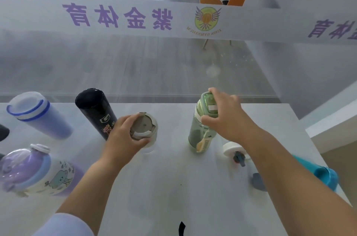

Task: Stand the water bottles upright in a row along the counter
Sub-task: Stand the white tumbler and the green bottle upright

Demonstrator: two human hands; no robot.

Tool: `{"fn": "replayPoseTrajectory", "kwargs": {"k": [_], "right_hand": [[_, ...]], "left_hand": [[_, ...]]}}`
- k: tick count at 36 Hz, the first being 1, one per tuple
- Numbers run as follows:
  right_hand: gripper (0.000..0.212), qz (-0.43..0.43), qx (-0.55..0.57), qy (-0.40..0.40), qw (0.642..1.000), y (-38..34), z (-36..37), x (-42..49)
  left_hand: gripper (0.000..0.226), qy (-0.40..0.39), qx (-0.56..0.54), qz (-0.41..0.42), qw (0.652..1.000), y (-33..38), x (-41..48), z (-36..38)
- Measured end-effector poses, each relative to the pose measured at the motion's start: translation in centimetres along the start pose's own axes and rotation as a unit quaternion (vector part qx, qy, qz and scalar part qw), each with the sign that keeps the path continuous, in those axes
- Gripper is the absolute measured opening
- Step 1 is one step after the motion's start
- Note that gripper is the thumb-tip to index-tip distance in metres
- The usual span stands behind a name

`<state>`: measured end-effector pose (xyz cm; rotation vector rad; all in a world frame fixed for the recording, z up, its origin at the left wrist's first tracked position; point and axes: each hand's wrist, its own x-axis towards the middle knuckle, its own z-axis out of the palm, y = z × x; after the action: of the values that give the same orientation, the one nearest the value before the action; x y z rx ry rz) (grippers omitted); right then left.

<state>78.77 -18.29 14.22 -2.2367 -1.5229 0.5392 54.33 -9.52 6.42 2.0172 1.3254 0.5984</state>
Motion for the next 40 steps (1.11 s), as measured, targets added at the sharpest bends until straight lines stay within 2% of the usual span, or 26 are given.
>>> {"fn": "replayPoseTrajectory", "kwargs": {"k": [7,13,17,20,24,27,30,40], "right_hand": [[0.084,-0.013,0.01,-0.021,1.0,1.0,0.2,-0.8],[0.087,-0.015,-0.001,-0.035,0.999,0.9,-0.8,-0.7],[0.089,-0.014,-0.017,-0.032,0.999,0.6,-1.5,-0.9],[0.083,-0.023,-0.022,-0.009,0.999,0.3,-2.1,-1.2],[0.061,-0.039,-0.014,0.061,0.997,-0.1,-2.8,-2.4],[0.043,-0.04,0.008,0.109,0.993,-0.1,-3.0,-4.3],[0.038,-0.027,-0.011,0.129,0.991,0.6,-2.5,-6.7],[0.032,0.136,-0.046,0.04,0.989,6.0,0.9,-15.0]], "left_hand": [[0.07,0.002,0.012,-0.003,1.0,0.1,-0.2,0.2],[0.072,-0.041,0.068,-0.032,0.996,0.5,0.0,-0.5],[0.065,-0.034,0.116,-0.028,0.992,1.0,-0.2,-1.2],[0.057,-0.005,0.126,-0.003,0.992,1.0,-0.8,-1.8],[0.044,0.012,0.134,0.022,0.991,1.3,-2.3,-2.5],[0.035,-0.023,0.14,0.029,0.989,1.5,-3.4,-2.5],[0.034,-0.077,0.147,0.036,0.986,1.2,-4.6,-2.0],[0.04,-0.241,0.166,0.03,0.956,1.1,-8.0,1.8]]}}
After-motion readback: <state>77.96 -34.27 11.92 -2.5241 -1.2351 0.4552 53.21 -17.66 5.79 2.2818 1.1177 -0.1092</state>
